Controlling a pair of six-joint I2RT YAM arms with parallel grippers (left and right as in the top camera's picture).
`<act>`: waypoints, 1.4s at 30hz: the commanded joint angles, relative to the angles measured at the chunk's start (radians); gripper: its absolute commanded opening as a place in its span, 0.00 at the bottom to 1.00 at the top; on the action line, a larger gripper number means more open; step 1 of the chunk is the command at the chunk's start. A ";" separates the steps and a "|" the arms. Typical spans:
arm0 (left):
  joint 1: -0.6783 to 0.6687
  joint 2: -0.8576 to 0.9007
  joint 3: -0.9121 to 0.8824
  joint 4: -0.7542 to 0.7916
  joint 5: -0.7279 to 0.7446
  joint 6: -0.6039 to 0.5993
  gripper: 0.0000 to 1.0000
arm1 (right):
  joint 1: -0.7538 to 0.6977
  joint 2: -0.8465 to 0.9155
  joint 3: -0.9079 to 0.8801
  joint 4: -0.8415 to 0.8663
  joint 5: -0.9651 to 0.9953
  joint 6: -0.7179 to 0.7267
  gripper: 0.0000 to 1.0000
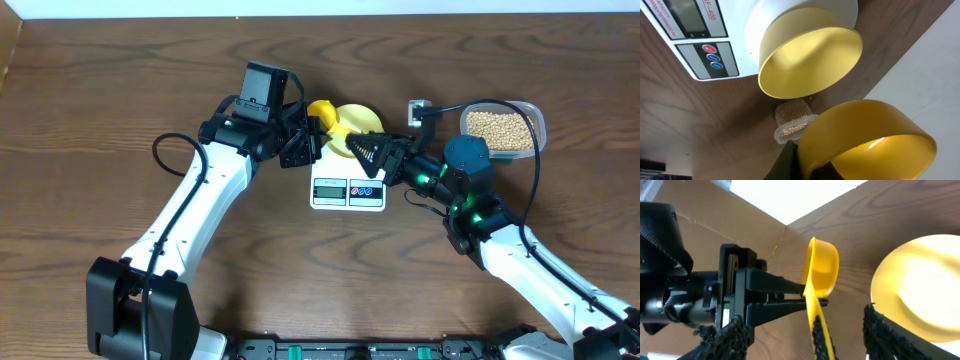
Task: Scoop item into bowl and weigh 50g on scale
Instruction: 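Reach the right gripper toward the scoop above the scale, then grasp the scoop handle with the right gripper from the left gripper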
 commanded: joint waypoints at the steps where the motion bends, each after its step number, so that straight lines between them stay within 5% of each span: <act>1: -0.005 -0.022 -0.006 0.003 0.013 -0.063 0.08 | 0.005 0.005 0.018 -0.005 0.048 -0.002 0.68; 25: -0.057 -0.022 -0.006 0.085 0.012 -0.108 0.08 | 0.005 0.005 0.018 -0.010 0.206 0.002 0.46; 35: -0.056 -0.022 -0.006 0.189 0.004 -0.108 0.08 | 0.031 0.005 0.018 0.060 0.276 0.011 0.55; 42: -0.056 -0.022 -0.006 0.169 0.005 -0.108 0.08 | 0.031 0.005 0.018 0.105 0.277 0.011 0.49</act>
